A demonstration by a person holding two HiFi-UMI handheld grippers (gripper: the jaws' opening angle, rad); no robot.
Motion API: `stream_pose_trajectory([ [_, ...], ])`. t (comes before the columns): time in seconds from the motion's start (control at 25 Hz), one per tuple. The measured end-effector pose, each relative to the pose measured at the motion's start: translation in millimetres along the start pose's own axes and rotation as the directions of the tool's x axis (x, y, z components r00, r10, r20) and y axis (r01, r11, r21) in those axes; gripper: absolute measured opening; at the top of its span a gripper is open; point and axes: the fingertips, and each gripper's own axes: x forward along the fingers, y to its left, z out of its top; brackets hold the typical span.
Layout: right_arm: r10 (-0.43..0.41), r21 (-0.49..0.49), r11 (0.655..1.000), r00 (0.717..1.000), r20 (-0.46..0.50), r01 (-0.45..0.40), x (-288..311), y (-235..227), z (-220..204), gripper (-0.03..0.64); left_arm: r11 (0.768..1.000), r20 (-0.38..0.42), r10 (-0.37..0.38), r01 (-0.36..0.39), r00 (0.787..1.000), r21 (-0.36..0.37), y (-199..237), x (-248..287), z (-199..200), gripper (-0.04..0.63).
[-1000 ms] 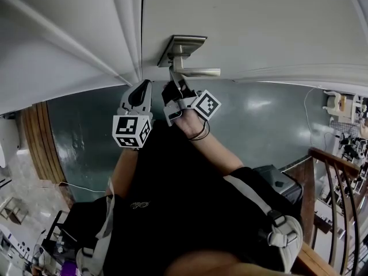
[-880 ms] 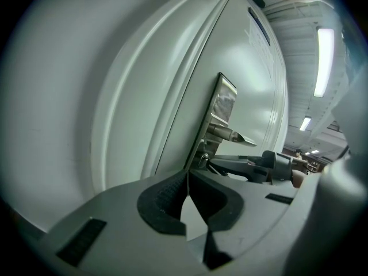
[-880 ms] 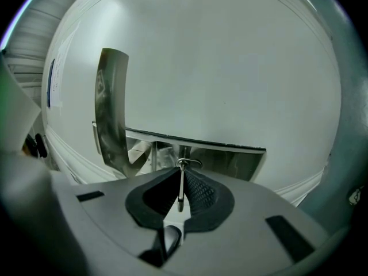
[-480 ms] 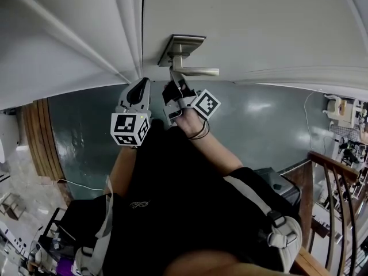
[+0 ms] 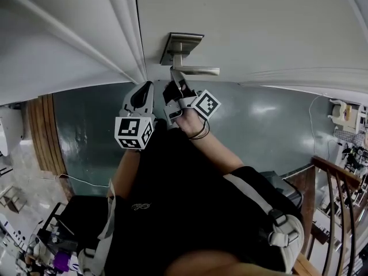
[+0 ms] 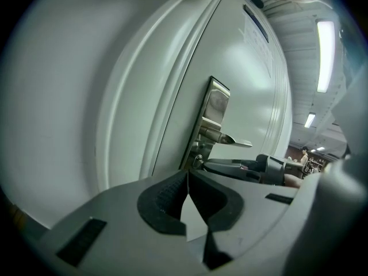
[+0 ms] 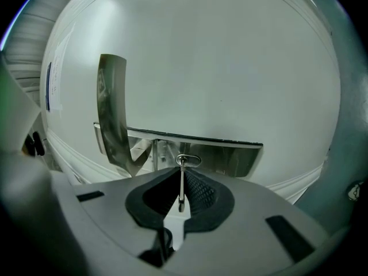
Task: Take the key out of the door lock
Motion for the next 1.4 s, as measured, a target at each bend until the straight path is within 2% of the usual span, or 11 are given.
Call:
stream_pose_trajectory([
  [0.4,0.015,-0.021,1.000,1.000,-0.016,-0.016,-10.5,2.5,-4.1,0.029,1.000,-0.006,0.000,0.000,1.000,0.026,-7.6,-4.1,3.1,0.028],
  [0.8,0.022,-0.067,0.997,0.997,-0.080,-0.027,-32.5,7.3,-13.5,0.031,1.000,-0.009,0.014,-0.014,1.000,0.018,-22.7,-11.7,-5.1,0.028],
  [1.24,0.024,-0.058,0.998,0.993,-0.119,-0.031,-68.4,12.9,-18.0,0.031,1.000,-0.012,0.026,-0.026,1.000,0.012,-50.4,-25.6,-16.5,0.028],
  [1.4,0.035,-0.103,0.993,0.987,-0.155,-0.051,-81.1,19.5,-22.4,0.031,0.999,-0.018,0.029,-0.029,0.999,0.013,-60.9,-29.7,-21.9,0.028],
])
